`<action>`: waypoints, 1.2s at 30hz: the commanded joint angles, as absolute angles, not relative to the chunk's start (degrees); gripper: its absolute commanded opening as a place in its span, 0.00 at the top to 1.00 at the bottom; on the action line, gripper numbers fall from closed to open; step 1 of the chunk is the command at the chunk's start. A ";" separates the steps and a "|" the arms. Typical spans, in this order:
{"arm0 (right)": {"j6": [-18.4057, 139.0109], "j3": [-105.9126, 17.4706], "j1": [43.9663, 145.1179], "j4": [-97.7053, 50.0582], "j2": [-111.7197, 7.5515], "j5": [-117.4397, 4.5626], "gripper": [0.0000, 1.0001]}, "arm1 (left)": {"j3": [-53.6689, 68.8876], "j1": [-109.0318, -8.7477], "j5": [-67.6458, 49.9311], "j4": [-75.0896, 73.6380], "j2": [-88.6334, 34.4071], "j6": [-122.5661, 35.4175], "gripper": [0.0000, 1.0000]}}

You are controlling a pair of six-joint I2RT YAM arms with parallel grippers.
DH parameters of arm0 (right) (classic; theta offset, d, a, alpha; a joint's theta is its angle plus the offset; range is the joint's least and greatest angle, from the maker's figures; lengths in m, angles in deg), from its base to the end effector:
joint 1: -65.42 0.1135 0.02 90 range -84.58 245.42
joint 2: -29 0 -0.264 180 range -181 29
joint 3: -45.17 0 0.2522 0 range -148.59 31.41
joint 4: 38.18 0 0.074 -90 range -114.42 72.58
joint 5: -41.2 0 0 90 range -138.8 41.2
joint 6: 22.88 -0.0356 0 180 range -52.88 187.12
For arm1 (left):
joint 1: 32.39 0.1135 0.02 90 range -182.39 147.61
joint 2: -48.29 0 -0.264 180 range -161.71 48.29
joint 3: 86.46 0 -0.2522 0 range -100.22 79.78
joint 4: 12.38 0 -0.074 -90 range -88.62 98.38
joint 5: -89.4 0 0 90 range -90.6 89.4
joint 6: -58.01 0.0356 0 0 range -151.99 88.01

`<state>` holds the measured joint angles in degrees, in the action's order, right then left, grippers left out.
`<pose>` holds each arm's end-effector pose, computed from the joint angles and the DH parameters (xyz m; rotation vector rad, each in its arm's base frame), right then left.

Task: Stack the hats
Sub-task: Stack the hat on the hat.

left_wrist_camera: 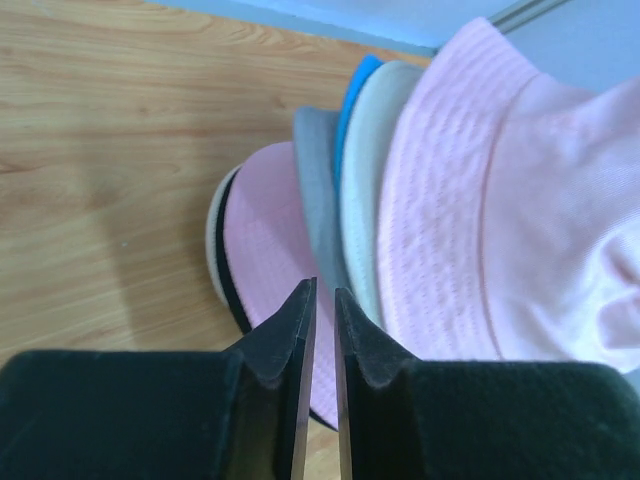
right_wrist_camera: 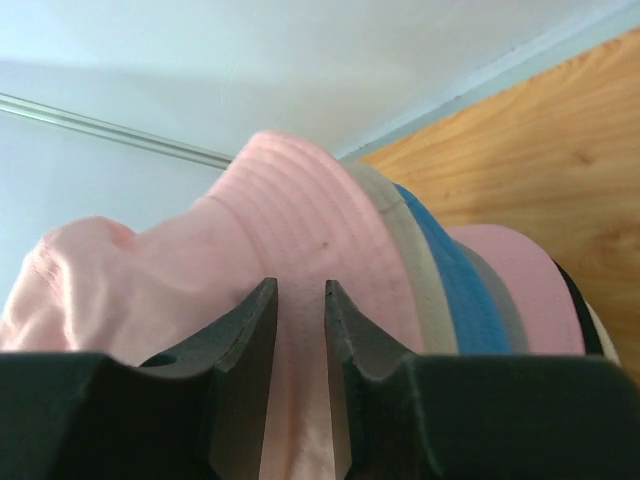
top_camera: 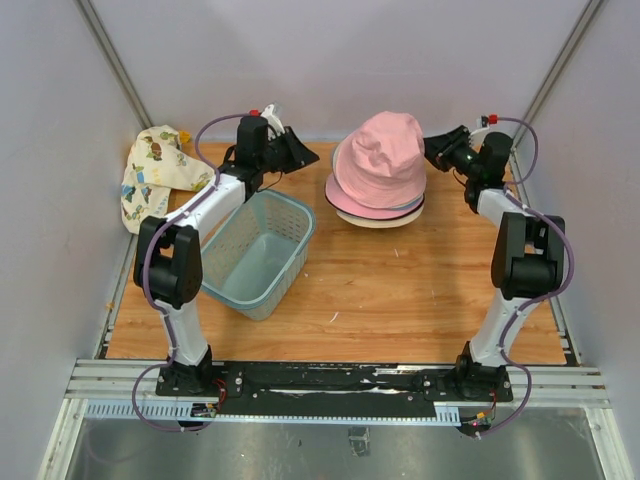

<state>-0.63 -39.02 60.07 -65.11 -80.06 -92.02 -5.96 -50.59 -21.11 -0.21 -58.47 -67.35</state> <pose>0.4353 -0.0163 0.2606 0.4259 1.6801 1.4042 0.4213 -0.1516 0.2987 -0.0450 2.0090 -0.9575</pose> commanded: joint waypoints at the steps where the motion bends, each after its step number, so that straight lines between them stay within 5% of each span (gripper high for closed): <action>1: 4.06 -46.40 62.87 -56.94 -82.97 -92.83 0.71 | -5.06 -50.41 -25.73 -5.76 -57.15 -70.26 0.81; 12: 4.49 -43.57 60.65 -56.46 -77.90 -90.02 0.48 | -8.49 -49.78 -35.03 -14.48 -62.61 -76.84 0.58; 36: -2.58 -19.59 57.77 -73.71 -63.75 -89.93 0.43 | -18.98 -50.29 -41.24 -25.71 -76.37 -88.06 0.52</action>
